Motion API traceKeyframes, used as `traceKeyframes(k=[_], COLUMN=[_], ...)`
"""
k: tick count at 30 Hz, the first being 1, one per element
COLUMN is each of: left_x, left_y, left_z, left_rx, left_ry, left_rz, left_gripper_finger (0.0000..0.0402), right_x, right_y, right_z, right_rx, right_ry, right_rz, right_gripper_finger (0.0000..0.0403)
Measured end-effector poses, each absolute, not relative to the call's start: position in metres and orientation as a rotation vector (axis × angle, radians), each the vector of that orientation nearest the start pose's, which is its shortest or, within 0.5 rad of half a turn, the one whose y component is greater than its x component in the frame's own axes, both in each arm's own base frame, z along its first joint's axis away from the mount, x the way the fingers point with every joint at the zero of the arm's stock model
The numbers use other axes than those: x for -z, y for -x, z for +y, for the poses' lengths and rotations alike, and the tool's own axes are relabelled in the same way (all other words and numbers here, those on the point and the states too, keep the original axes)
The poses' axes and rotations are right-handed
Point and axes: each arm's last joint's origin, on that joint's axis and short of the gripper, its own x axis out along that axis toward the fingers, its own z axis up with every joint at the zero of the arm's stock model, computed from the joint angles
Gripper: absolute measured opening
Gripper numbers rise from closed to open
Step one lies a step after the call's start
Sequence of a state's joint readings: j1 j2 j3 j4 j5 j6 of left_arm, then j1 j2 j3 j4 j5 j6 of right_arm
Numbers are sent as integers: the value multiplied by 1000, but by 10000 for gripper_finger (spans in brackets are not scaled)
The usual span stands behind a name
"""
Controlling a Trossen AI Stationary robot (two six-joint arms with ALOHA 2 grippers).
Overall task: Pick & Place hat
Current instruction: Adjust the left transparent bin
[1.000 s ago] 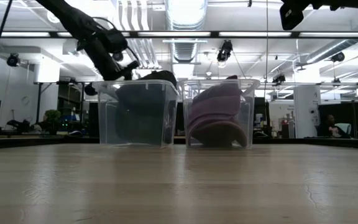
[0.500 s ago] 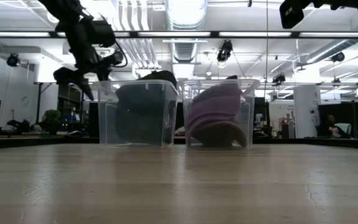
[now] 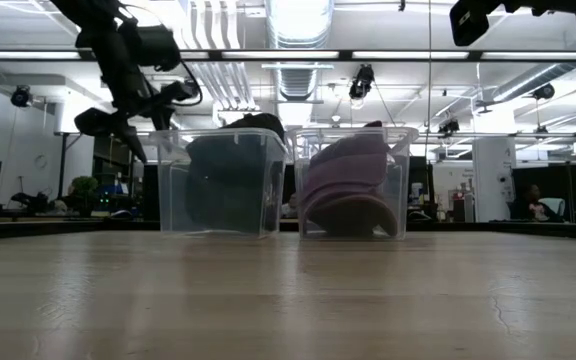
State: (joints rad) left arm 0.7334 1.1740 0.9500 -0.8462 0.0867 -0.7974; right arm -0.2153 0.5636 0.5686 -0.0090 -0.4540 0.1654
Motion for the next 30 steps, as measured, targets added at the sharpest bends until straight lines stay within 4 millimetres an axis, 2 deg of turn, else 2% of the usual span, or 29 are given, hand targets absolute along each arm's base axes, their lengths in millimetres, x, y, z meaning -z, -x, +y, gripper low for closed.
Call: traceKeyframes(k=[8,12,20,26,30], left_x=[-291,-296,-280,-269,-260], left_y=[-147,-150,-172,-178,-190], left_z=[131,123,106,108,110], left_rx=[-1014,-950,-903,-938,-921], left_ry=[1103,1118,1119,1128,1139], left_rz=[640,631,722,761,781], left_gripper_finger=[206,206,206,206,206], right_x=[-305,-305,-305,-305,-305], right_y=[-135,-135,-135,-135,-135], right_z=[-17,-17,-17,-17,-17], right_rx=[-237,-237,-237,-237,-237], right_ry=[-173,-173,-173,-173,-173], right_rz=[24,25,25,25,24], right_gripper_finger=[130,130,130,130,130])
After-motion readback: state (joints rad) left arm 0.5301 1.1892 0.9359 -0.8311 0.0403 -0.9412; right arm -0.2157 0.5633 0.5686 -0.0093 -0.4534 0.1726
